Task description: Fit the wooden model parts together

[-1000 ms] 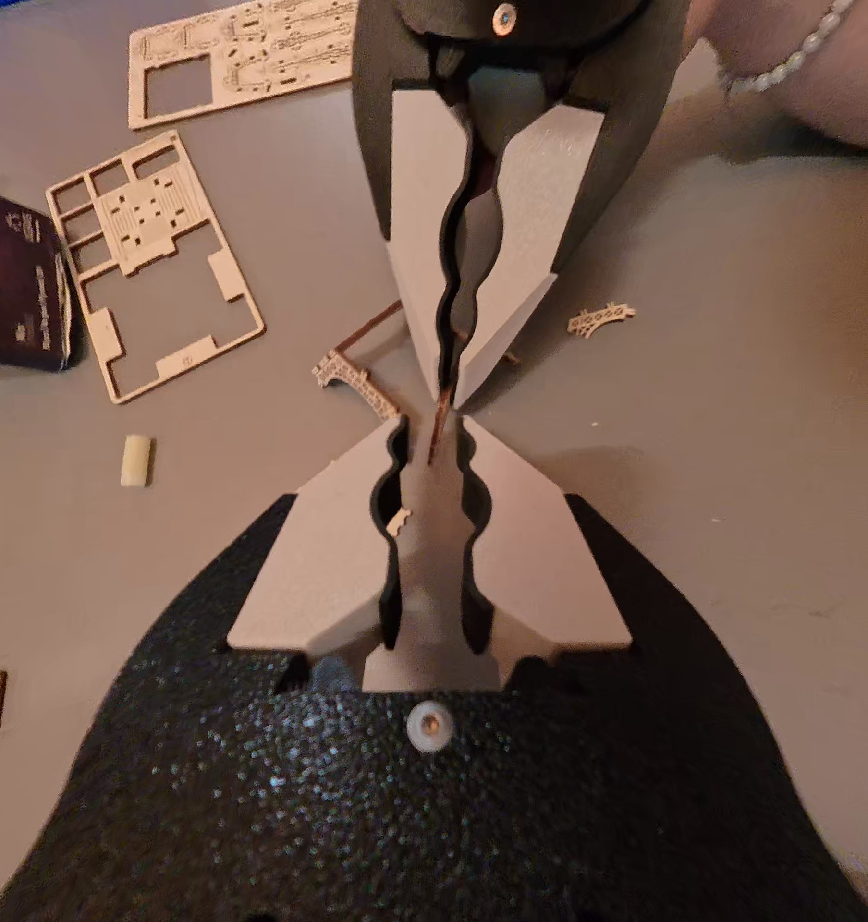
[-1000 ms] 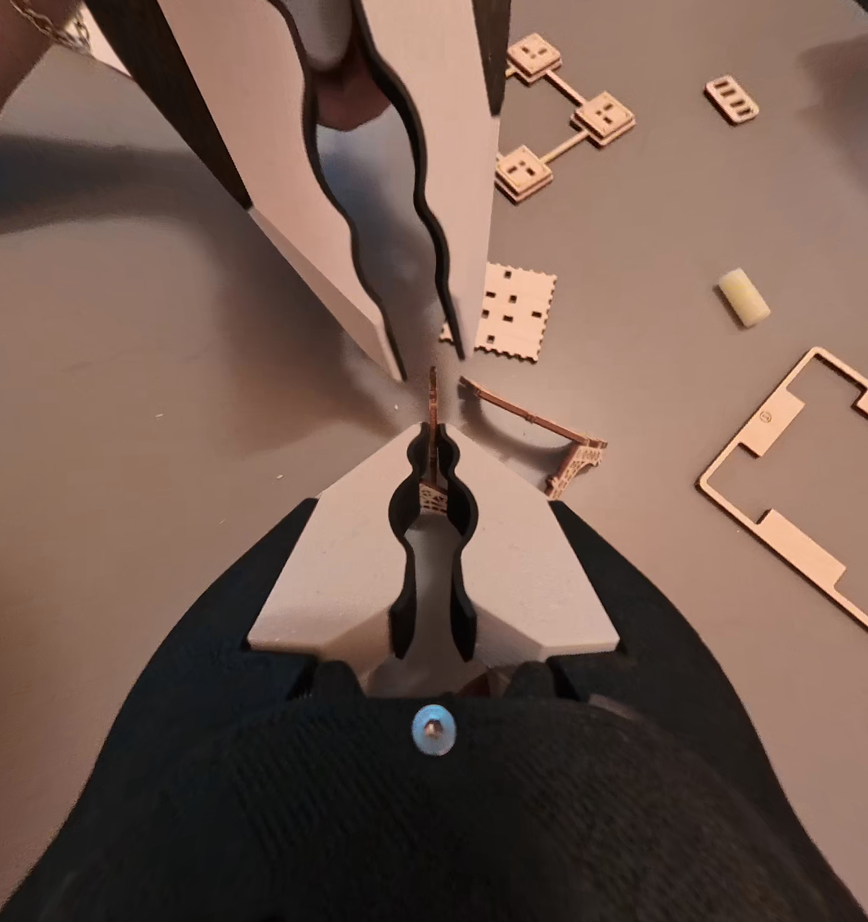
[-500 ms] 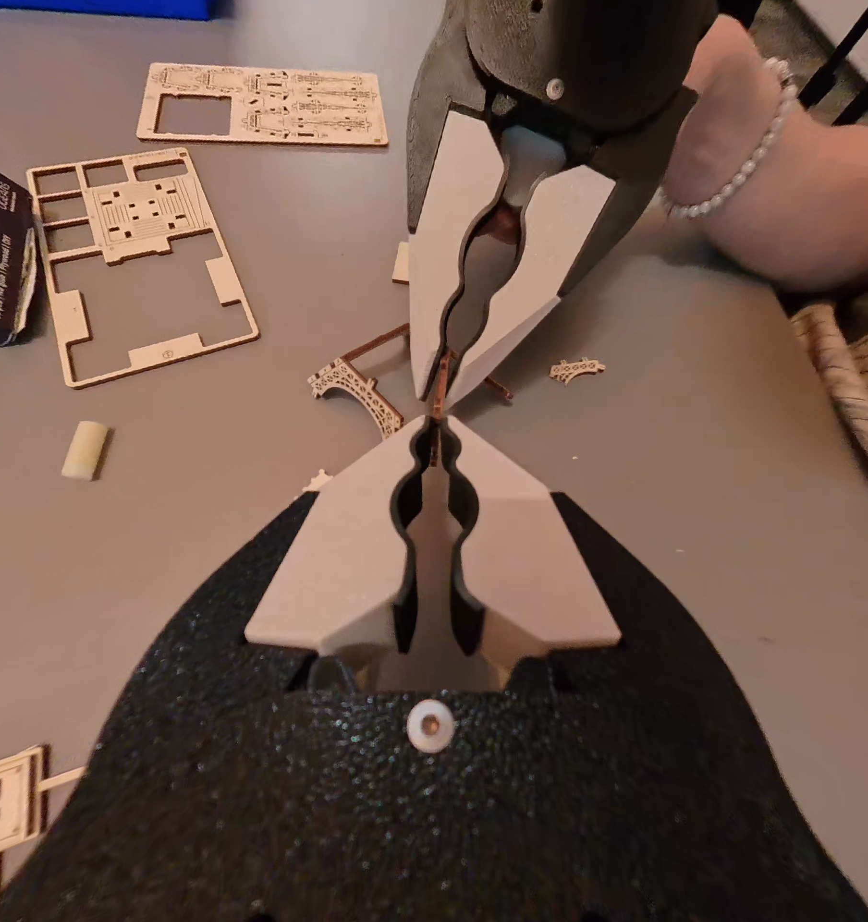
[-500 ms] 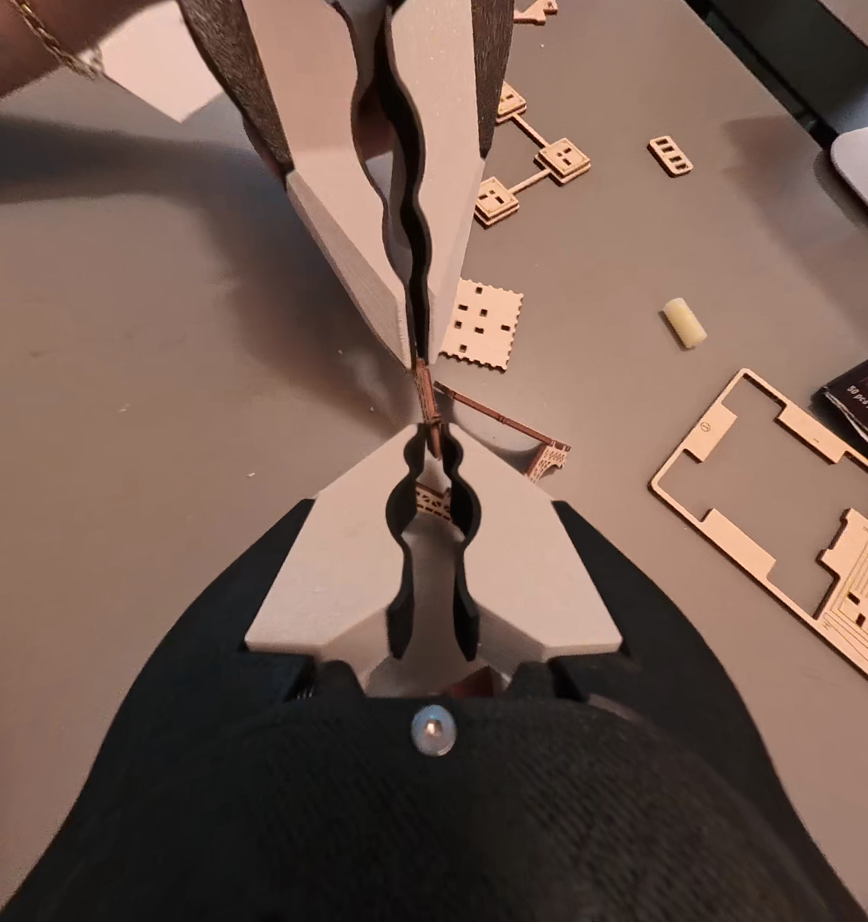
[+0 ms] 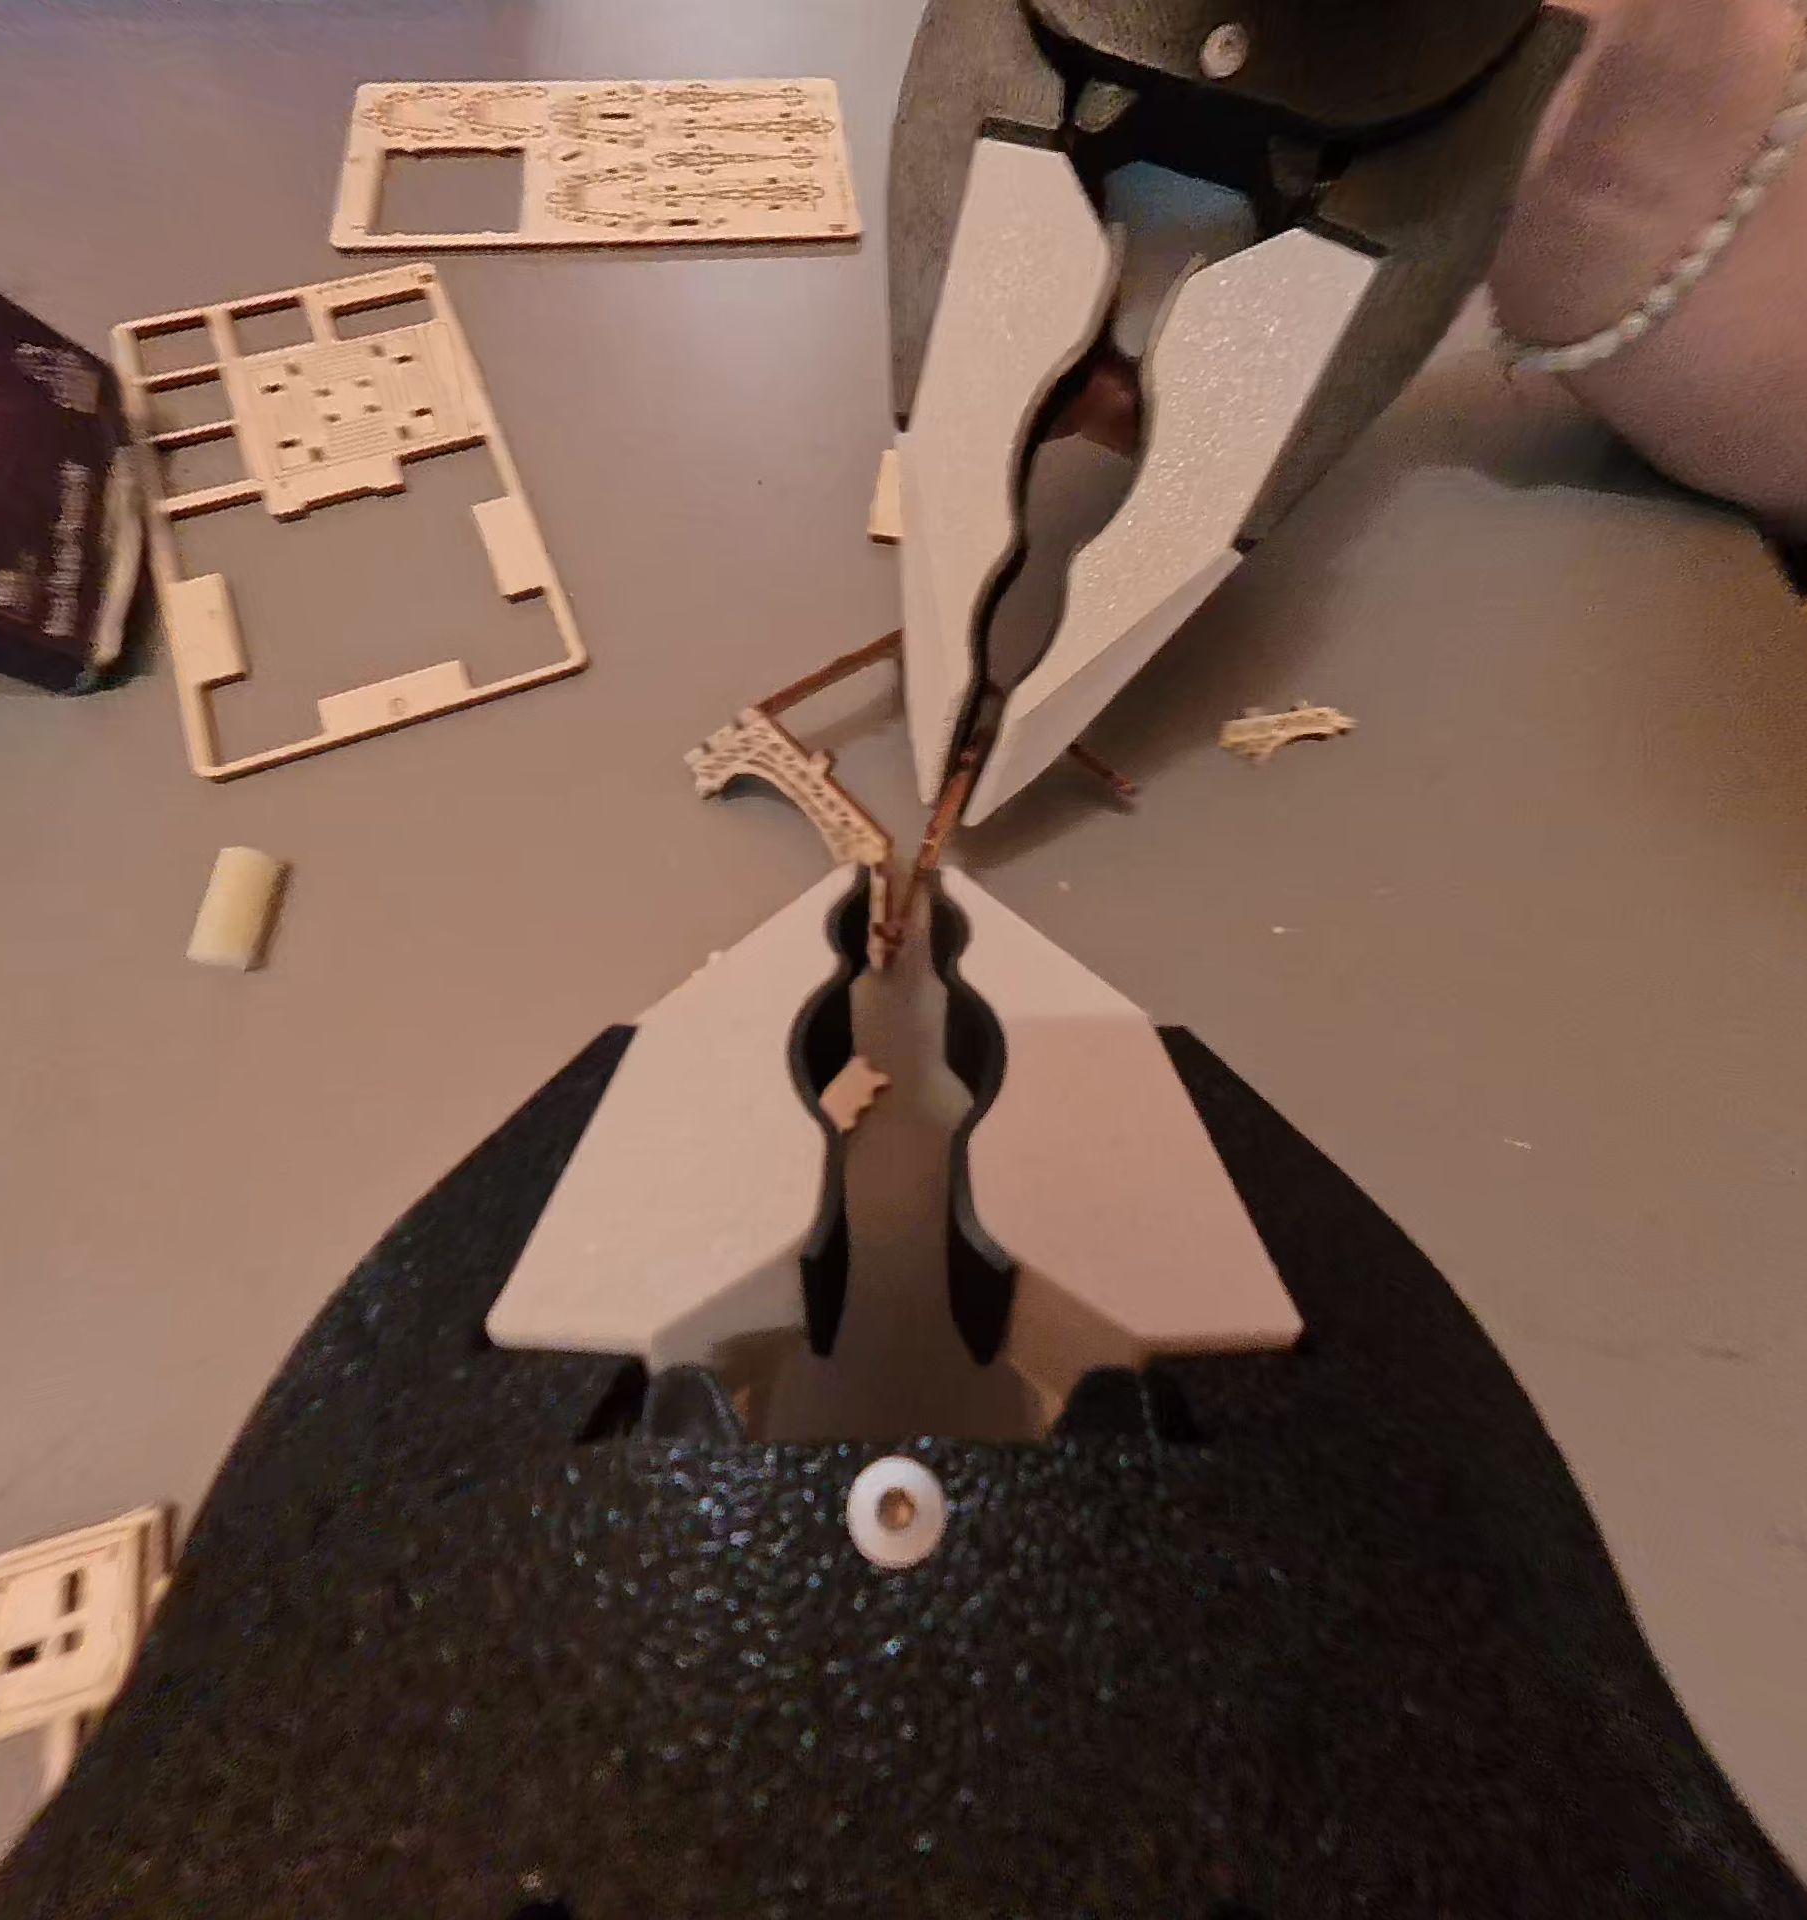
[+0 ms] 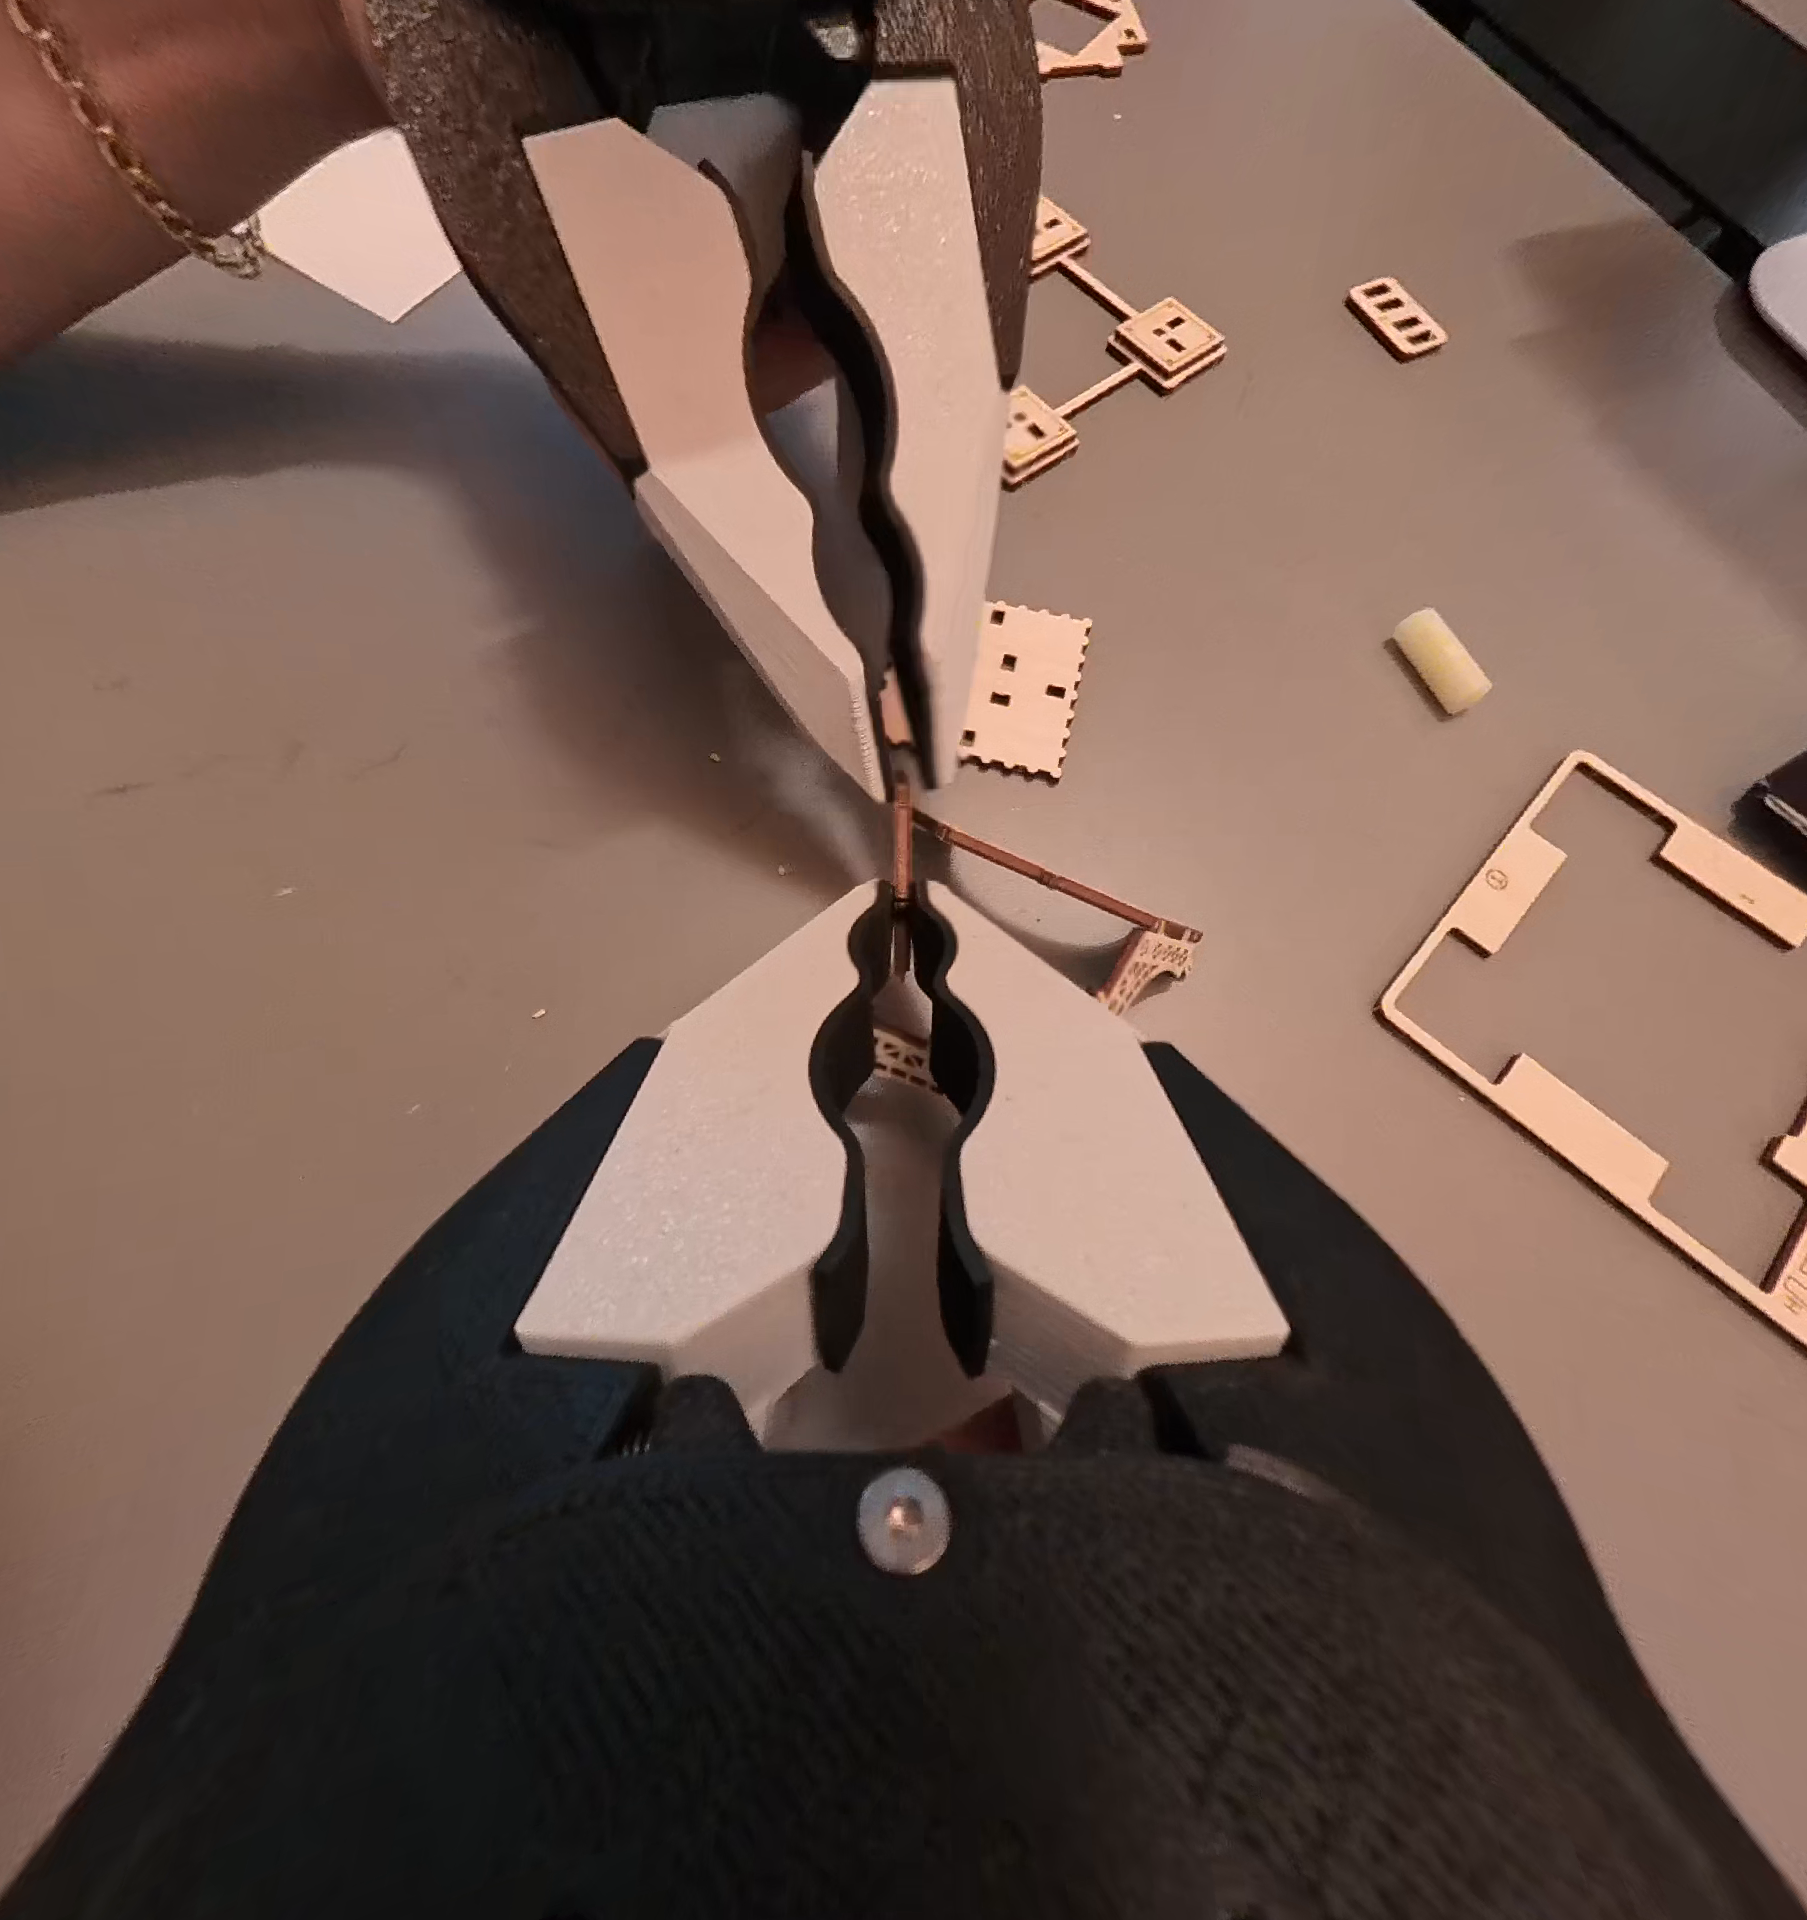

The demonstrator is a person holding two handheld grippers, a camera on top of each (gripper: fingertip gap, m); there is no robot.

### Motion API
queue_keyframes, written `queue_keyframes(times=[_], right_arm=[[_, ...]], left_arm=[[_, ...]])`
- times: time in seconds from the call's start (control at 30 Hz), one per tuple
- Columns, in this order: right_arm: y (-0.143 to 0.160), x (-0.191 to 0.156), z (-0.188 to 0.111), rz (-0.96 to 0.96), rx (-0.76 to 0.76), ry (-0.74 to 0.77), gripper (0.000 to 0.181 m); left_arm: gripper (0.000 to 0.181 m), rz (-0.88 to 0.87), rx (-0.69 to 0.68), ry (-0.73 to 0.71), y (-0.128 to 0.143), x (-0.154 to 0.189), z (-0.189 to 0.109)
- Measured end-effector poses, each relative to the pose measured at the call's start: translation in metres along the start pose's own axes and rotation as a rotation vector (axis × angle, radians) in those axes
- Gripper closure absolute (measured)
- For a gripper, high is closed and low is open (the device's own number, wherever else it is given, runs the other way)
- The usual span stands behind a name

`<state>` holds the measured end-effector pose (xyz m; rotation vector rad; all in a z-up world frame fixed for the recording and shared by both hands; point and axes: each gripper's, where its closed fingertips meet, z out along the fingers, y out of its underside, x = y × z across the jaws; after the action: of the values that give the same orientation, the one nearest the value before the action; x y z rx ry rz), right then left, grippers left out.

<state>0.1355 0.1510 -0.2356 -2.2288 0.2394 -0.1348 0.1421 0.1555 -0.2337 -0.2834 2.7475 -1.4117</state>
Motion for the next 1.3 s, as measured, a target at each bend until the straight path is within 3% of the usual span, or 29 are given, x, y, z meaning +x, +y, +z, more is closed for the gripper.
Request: queue_keyframes(times=[0.07,0.1,0.57,1.3], right_arm=[[0.002,0.001,0.0,0.044,-0.004,-0.013,0.181],[0.002,0.001,0.001,0.074,-0.005,-0.018,0.18],[0.009,0.002,0.004,0.165,-0.079,-0.042,0.181],[0.02,0.0,-0.007,0.095,-0.117,-0.076,0.181]], left_arm=[[0.149,0.027,-0.028,-0.072,0.002,-0.01,0.0],[0.145,0.039,-0.038,-0.071,0.004,-0.009,0.001],[0.158,-0.01,-0.098,0.034,0.009,0.0,0.026],[0.159,0.062,-0.122,0.016,0.006,0.008,0.022]])
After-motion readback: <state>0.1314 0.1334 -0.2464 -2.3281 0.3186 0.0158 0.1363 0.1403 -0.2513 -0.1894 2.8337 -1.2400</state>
